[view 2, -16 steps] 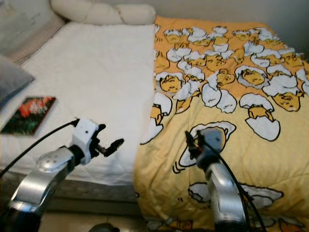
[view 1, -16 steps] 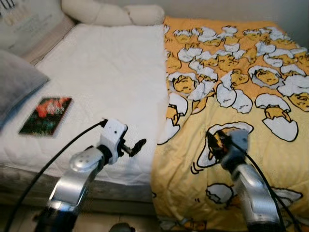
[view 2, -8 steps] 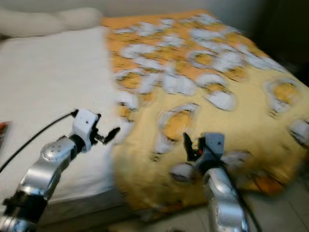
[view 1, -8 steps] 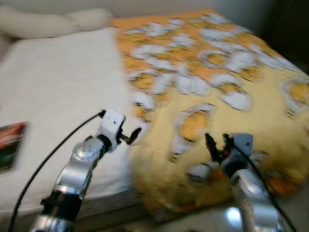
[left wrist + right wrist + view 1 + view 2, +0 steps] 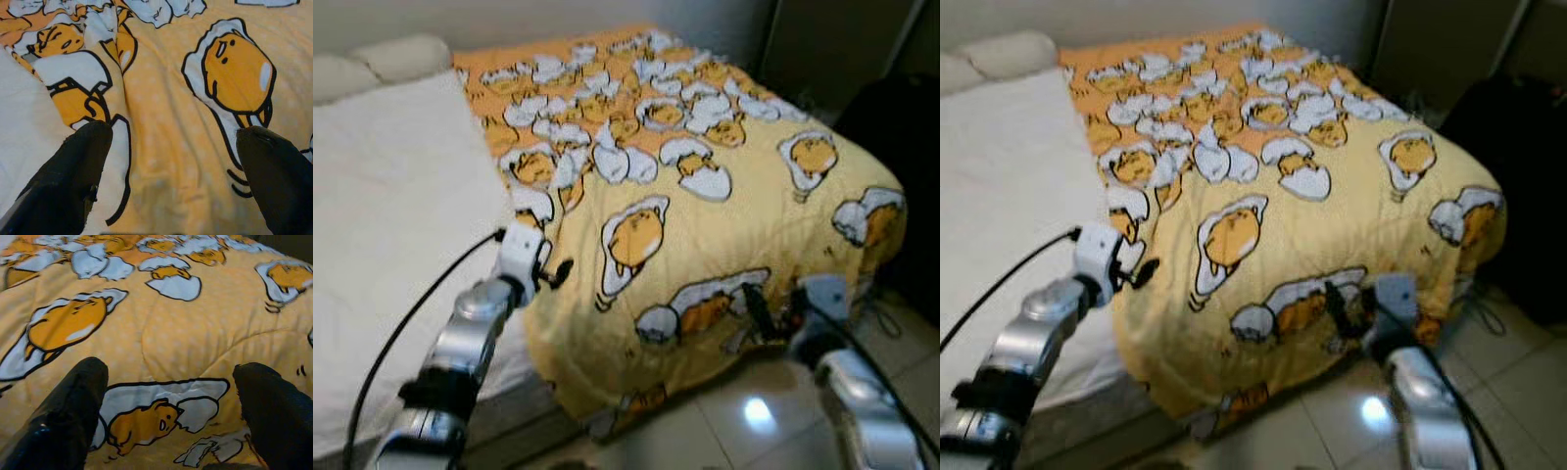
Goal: Clean up the room
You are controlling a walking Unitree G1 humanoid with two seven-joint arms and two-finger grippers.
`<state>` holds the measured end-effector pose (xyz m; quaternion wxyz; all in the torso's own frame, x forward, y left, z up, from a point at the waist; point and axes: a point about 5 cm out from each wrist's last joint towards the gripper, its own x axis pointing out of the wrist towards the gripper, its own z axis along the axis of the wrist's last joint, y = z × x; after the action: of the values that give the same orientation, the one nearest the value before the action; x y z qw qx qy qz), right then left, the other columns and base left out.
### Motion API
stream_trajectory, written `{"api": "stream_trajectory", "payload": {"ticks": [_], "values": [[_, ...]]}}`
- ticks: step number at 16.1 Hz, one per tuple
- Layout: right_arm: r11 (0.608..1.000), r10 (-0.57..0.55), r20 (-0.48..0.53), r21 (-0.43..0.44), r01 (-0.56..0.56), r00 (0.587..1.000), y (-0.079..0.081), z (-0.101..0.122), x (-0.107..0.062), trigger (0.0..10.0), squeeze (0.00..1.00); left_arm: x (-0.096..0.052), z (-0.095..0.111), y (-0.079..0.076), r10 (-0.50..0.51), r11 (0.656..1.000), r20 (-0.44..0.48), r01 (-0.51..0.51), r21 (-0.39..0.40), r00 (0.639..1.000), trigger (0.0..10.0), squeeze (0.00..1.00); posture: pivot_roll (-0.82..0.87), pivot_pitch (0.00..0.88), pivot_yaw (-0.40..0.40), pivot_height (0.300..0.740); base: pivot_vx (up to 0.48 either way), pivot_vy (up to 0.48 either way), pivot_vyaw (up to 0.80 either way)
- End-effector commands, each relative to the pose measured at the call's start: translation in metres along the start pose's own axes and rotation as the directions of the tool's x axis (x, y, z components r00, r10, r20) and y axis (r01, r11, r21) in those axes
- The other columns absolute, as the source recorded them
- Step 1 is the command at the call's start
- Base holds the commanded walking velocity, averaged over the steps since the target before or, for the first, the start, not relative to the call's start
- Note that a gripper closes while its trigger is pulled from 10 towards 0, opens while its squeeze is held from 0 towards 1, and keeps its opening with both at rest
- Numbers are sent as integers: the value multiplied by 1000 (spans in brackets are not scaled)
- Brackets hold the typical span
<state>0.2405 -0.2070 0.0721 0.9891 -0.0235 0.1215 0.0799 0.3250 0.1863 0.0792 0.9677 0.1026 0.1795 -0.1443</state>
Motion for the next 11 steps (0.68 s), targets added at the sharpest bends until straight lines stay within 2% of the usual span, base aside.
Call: {"api": "stream_trajectory", "payload": {"ticks": [1, 2, 4, 5, 6, 9, 10, 11], "values": [[997, 74, 30, -6, -74, 997, 8, 9, 3, 10000, 1000, 1, 2, 10, 40, 999, -6, -40, -13, 999, 10000, 1000, -69, 0, 40, 740, 0, 0, 0], [990, 139, 27, 3, -139, 990, 11, 13, 3, 10000, 1000, 3, -2, 14, 62, 997, -34, -63, -38, 998, 10000, 1000, -73, 0, 41, 740, 0, 0, 0], [942, 334, 4, -4, -334, 942, 23, 23, 5, 10000, 1000, 8, -19, 18, 107, 991, -133, -117, -72, 985, 10000, 1000, -85, 0, 42, 740, 0, 0, 0], [935, 353, 8, -28, -353, 936, 24, 27, 7, 10000, 0, 9, -25, 19, 115, 989, -168, -129, -76, 979, 10000, 400, -93, 0, 45, 740, 0, 0, 0], [914, 400, 11, -72, -399, 916, 26, 37, 11, 10000, 0, 8, -37, 21, 135, 984, -237, -159, -85, 962, 10000, 0, -103, 0, 46, 740, 0, 0, 0], [865, 496, -7, -89, -494, 869, 29, 47, 9, 10000, 0, 8, -47, 26, 172, 969, -285, -215, -124, 943, 10000, 0, -121, 0, 44, 740, 0, 0, 0], [854, 514, -16, -85, -514, 857, 29, 48, 7, 10000, 0, 8, -49, 26, 169, 965, -292, -218, -145, 941, 10000, 0, -123, 0, 42, 740, 0, 0, 0], [825, 557, -37, -90, -558, 830, 32, 47, 3, 10000, 0, 6, -58, 22, 151, 958, -316, -218, -188, 937, 10000, 0, -134, 0, 30, 740, 0, 0, 0]]}}
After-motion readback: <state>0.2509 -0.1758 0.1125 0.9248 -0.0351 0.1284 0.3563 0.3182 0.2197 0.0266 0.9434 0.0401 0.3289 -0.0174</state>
